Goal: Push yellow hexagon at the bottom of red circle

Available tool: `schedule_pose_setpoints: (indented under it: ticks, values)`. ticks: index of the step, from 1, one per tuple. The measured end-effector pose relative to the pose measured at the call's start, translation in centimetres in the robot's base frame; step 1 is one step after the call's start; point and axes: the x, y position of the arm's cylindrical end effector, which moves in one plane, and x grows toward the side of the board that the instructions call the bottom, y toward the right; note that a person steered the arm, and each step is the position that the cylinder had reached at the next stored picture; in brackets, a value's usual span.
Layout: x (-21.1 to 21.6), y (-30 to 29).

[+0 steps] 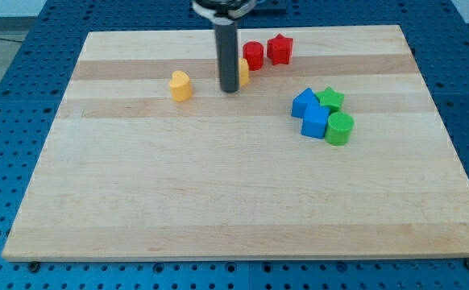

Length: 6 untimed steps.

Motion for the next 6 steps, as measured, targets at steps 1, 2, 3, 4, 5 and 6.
schedule_pose_setpoints:
  ticks: [1, 2, 3, 4, 5, 6]
  values:
    - [-2.0, 4.0]
    - [-1.9, 3.6]
    - [0.5, 2.5]
    - [1.0, -2.0]
    - [0.1, -4.1]
    - [-2.8, -0.7]
